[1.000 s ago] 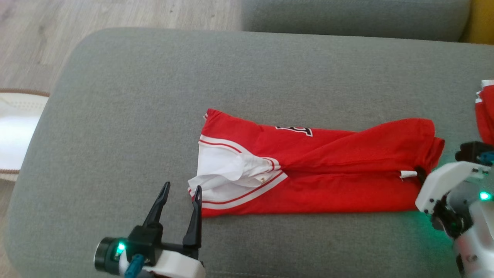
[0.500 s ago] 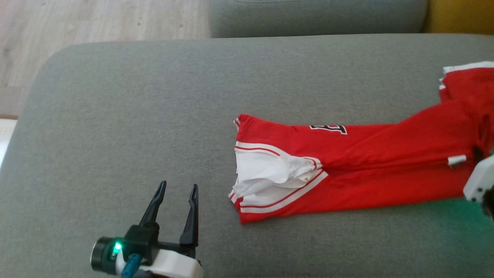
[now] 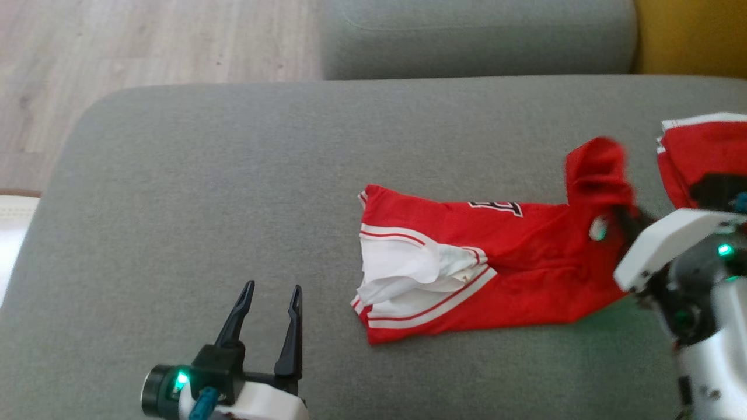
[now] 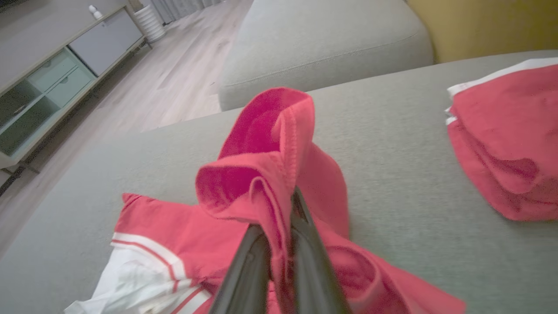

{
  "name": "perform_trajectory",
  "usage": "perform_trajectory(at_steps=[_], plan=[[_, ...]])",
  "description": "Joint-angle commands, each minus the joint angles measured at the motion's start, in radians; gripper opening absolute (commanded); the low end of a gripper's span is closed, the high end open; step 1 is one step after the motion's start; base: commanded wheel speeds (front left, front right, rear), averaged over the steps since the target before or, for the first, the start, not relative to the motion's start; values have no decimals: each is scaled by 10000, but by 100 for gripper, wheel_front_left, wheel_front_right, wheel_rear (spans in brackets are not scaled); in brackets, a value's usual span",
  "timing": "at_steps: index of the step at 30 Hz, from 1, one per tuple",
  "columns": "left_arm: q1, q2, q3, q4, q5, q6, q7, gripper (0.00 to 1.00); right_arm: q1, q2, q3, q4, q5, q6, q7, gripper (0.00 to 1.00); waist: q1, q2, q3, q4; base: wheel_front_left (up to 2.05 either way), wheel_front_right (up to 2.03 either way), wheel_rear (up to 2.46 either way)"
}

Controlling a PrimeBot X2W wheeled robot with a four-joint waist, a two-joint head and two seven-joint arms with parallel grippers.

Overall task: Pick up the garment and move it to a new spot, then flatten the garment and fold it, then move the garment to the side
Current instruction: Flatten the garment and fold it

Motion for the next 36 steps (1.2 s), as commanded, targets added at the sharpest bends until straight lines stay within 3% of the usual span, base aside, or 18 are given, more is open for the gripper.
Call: perform_trajectory(at_steps=[1, 7, 12, 23, 26, 27, 29, 36], plan=[[-212, -77, 271, -313, -90, 51, -124, 100, 30, 175, 290, -788, 135, 65, 194, 0, 0, 0, -187, 249, 0, 0, 0], [-75, -78, 180, -250, -144, 57, -124, 100, 421, 1052, 591, -1412, 88, 65, 388, 0, 0, 0, -432, 708, 0, 0, 0], [26, -78, 86, -156, -143, 3, -124, 100, 427, 1696, 1179, -1169, -85, 65, 143, 0, 0, 0, -639, 1286, 0, 0, 0], [43, -78, -169, 55, -81, -166, -124, 100, -292, 1785, 2397, 466, 695, 65, -1594, 4, 0, 0, -784, 2148, 0, 0, 0], [20, -78, -204, 95, -85, -186, -124, 100, -643, 1786, 2733, 1083, 808, 65, -2036, 21, 0, 0, -737, 2261, 0, 0, 0], [7, -78, -215, 106, -91, -192, -124, 100, -748, 1786, 2862, 1270, 891, 65, -2157, 32, 0, 0, -721, 2290, 0, 0, 0], [-16, -78, -233, 137, -98, -205, -124, 100, -925, 1787, 3204, 1593, 1146, 65, -2329, 100, 0, 0, -701, 2331, 0, 0, 0], [-16, -78, -194, 204, -104, -211, -124, 100, -1217, 1787, 4053, 1868, 2309, 65, -3016, 100, 0, 0, -721, 2221, 0, 0, 0]])
